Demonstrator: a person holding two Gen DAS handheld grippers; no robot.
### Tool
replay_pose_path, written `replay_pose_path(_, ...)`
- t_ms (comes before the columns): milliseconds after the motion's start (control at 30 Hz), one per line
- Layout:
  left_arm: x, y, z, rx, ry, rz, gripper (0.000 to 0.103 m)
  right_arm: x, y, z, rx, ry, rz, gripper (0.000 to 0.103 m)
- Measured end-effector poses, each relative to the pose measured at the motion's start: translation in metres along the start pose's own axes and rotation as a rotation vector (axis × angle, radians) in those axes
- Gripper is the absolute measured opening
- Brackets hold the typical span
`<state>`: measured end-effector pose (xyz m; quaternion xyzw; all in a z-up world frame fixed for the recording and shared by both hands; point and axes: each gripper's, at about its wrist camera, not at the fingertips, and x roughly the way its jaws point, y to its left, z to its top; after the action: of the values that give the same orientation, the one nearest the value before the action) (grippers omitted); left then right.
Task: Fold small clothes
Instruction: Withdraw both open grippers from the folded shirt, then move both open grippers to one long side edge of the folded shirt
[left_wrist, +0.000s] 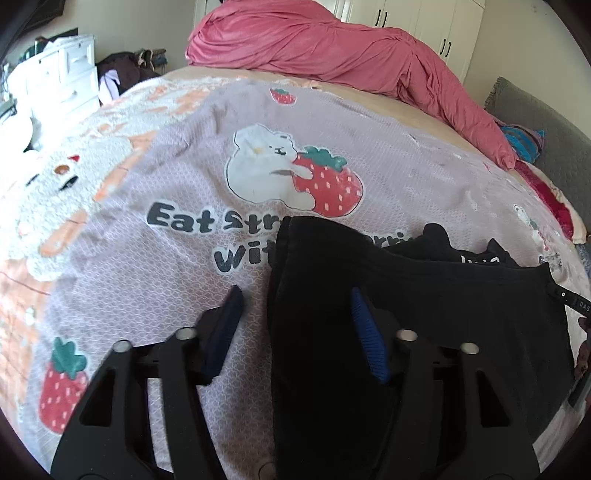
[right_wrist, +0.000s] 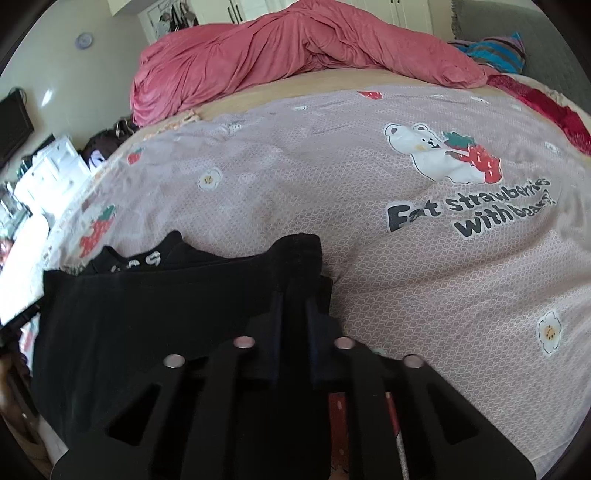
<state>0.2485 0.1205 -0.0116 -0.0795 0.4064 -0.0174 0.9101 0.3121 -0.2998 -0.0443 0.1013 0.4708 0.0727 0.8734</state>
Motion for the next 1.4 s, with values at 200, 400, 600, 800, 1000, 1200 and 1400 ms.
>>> replay_pose_path(200, -0.019, -0.011, 0.005, 0.055, -0.073, 0.003, 0.005, -0.018, 0.006, 0.004, -0.042, -0.073, -0.025, 0.006)
replay_pose_path(400, -0.011, -0.008, 0.004, 0.049, -0.063, 0.027, 0.006, -0.009, -0.006, 0.004, 0.001, -0.064, -0.040, 0.006)
replay_pose_path(600, -0.004, -0.007, -0.004, 0.054, -0.035, 0.094, 0.023, 0.002, -0.005, -0.007, 0.000, -0.020, -0.102, 0.022)
replay_pose_path(800, -0.028, -0.011, -0.009, 0.050, -0.077, 0.090, 0.036, -0.028, -0.002, -0.023, -0.008, -0.083, -0.147, 0.046)
replay_pose_path(1000, -0.064, -0.041, -0.026, 0.132, -0.139, 0.033, 0.045, -0.063, 0.028, -0.036, -0.094, -0.136, -0.061, 0.057)
replay_pose_path(1200, -0.070, -0.071, -0.055, 0.190, -0.056, -0.024, 0.066, -0.066, 0.067, -0.059, -0.200, -0.077, 0.016, 0.062)
replay_pose_path(1400, -0.063, -0.082, -0.077, 0.214, 0.005, -0.018, 0.070, -0.065, 0.071, -0.084, -0.203, -0.004, 0.013, 0.065)
